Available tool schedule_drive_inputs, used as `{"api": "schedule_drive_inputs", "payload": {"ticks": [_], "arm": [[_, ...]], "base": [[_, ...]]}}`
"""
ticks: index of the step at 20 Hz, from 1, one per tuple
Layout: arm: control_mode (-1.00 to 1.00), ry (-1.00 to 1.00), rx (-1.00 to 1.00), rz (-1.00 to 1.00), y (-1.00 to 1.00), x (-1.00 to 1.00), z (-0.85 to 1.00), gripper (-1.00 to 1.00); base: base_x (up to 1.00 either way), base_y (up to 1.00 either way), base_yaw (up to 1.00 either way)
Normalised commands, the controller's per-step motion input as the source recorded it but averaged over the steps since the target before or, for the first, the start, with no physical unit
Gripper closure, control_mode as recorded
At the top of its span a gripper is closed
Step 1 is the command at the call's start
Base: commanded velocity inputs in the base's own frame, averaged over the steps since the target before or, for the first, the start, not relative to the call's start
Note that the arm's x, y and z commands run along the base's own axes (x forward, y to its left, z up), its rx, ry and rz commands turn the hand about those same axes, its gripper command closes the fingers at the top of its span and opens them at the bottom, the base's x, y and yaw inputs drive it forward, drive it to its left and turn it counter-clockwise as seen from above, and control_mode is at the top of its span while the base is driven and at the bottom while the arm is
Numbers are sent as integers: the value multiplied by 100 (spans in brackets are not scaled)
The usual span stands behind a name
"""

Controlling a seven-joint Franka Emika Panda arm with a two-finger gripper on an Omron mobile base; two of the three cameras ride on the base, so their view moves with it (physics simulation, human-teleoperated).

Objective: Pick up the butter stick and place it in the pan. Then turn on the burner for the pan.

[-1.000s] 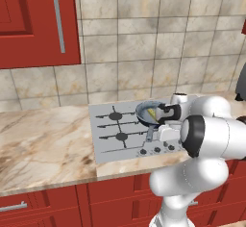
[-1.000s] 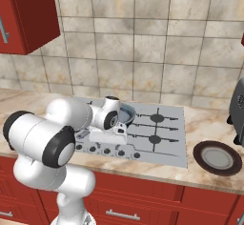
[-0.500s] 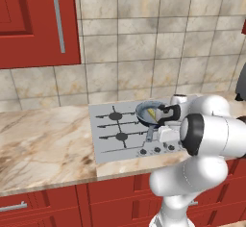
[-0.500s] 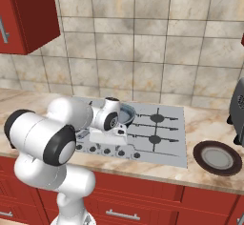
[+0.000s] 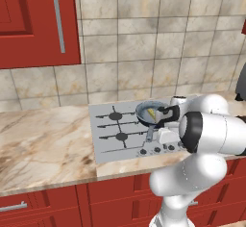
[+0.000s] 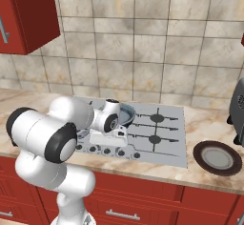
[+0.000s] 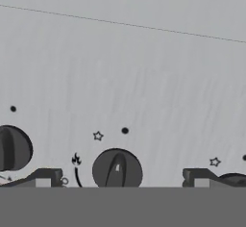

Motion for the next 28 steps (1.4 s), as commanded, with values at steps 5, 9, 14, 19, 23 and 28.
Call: {"api": "schedule_drive_inputs", "payload": {"ticks": [5,9,14,19,23,28], "arm": [[-100,0,0,0,0,0,-9,-100],[-100,0,0,0,0,0,-8,-100],[-100,0,0,0,0,0,-8,-100],[-100,0,0,0,0,0,-2,-100],[-100,0,0,0,0,0,0,100],[-100,0,0,0,0,0,0,100]], "base": [[0,0,0],[0,0,0],[0,0,0],[0,0,0],[0,0,0],[0,0,0]]}}
